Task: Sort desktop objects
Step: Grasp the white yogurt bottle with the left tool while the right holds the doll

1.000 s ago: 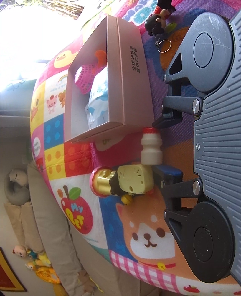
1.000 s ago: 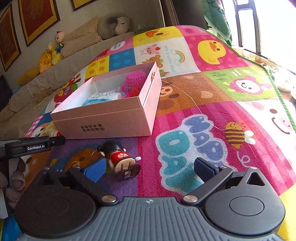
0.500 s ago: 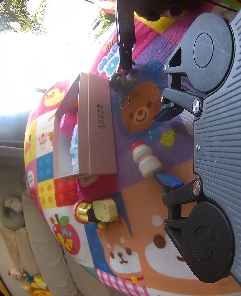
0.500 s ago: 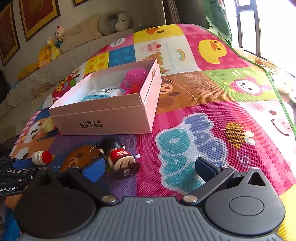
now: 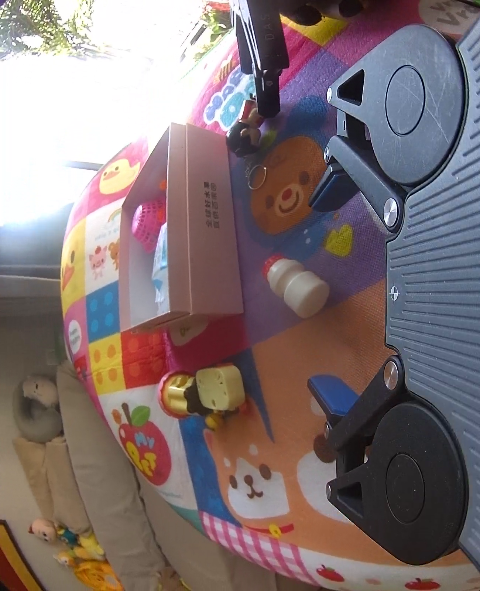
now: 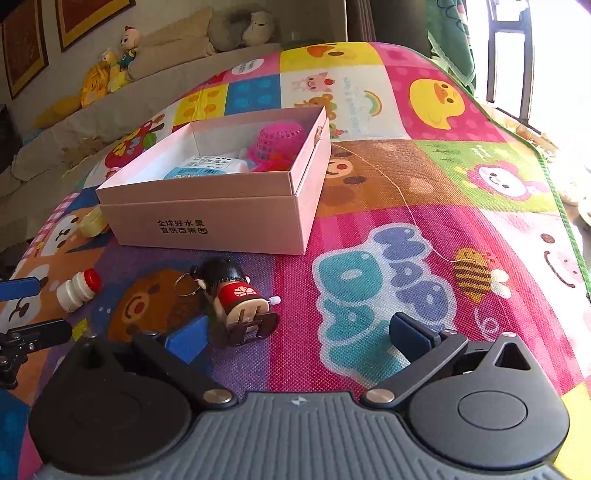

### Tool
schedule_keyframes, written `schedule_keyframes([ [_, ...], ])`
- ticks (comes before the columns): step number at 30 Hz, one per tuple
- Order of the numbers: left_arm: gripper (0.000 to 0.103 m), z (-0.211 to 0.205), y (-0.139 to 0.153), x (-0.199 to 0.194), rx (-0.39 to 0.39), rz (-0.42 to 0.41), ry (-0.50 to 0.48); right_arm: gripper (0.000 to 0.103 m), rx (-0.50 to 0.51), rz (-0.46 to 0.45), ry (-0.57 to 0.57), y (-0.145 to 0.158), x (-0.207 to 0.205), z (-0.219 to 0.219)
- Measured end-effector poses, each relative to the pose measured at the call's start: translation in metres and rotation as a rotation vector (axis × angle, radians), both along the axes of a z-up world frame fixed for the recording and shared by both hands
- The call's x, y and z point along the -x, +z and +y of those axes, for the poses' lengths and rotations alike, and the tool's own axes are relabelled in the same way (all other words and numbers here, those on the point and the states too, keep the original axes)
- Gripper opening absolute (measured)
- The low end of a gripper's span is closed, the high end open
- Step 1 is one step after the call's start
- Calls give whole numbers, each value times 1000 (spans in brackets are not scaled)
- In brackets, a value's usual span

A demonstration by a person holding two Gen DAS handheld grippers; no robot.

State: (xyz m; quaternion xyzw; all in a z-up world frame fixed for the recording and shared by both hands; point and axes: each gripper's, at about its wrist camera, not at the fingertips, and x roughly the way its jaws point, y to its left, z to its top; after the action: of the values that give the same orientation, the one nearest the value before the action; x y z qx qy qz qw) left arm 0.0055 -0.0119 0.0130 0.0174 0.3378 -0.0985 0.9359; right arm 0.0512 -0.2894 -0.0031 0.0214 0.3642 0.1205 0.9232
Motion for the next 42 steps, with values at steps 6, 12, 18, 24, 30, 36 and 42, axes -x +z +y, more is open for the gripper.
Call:
schedule_keyframes([
  [6, 98, -20, -1, -15, 43, 33, -13, 103, 27, -1, -1, 0, 1, 4],
  [12, 98, -25, 4, -21, 82, 46, -13, 103, 41, -2, -2, 0, 1, 6],
  [18, 98, -16, 11, -3, 53, 44, 3, 103, 32, -4, -6, 0, 2, 5],
  [24, 98, -5, 3, -6, -114, 18, 103, 103, 26, -5, -8, 0, 2, 5],
  [30, 98, 14, 0, -13, -160, 19, 167, 103, 26, -5, -8, 0, 2, 5],
  [36, 98, 28, -2, -16, -188, 20, 226, 103, 30, -5, -9, 0, 2, 5],
  [42, 99, 26, 1, -12, -116, 23, 141, 103, 29, -5, -9, 0, 2, 5],
])
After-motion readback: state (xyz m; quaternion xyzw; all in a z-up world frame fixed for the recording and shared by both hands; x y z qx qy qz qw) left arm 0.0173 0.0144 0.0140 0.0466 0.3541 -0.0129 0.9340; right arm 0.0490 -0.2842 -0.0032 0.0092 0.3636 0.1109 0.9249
